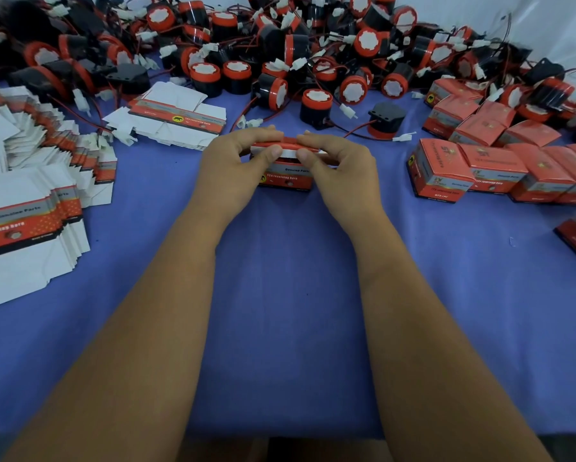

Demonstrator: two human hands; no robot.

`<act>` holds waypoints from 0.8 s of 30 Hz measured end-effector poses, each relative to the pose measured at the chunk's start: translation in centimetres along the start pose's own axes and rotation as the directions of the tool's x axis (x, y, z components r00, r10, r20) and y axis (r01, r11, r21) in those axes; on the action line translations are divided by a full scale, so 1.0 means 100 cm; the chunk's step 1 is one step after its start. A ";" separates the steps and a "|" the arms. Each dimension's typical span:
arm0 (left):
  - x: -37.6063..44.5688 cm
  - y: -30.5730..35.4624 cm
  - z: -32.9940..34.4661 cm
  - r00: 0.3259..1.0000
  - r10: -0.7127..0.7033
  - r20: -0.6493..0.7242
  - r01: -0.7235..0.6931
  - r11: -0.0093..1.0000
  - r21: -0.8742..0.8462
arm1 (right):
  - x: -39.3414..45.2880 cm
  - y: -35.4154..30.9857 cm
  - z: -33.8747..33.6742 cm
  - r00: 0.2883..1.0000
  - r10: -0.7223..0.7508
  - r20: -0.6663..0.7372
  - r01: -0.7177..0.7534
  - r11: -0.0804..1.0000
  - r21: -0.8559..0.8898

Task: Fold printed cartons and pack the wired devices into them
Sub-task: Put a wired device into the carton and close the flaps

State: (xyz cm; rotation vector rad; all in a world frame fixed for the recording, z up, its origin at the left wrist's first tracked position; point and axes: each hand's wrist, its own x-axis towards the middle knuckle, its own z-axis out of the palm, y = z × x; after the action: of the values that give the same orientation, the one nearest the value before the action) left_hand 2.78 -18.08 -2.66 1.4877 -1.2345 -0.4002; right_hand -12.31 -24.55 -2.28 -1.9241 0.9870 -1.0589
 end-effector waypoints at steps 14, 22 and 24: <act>-0.005 0.004 0.003 0.998 0.059 -0.004 -0.058 0.984 0.169 | -0.004 0.000 -0.004 0.992 0.127 -0.012 -0.120 0.956 0.268; -0.010 0.014 0.010 0.938 0.342 0.060 -0.332 0.830 0.448 | -0.004 0.000 -0.004 0.996 0.092 0.012 -0.092 0.956 0.279; -0.009 0.011 0.012 0.954 0.300 0.025 -0.283 0.866 0.411 | -0.002 0.002 -0.003 0.995 0.098 0.022 -0.101 0.960 0.261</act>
State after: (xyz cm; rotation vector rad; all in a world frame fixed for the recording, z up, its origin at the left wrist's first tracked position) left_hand 0.94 -17.74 -2.42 1.6115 -1.5511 0.1037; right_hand -12.72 -24.53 -2.37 -1.6468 0.8812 -1.0645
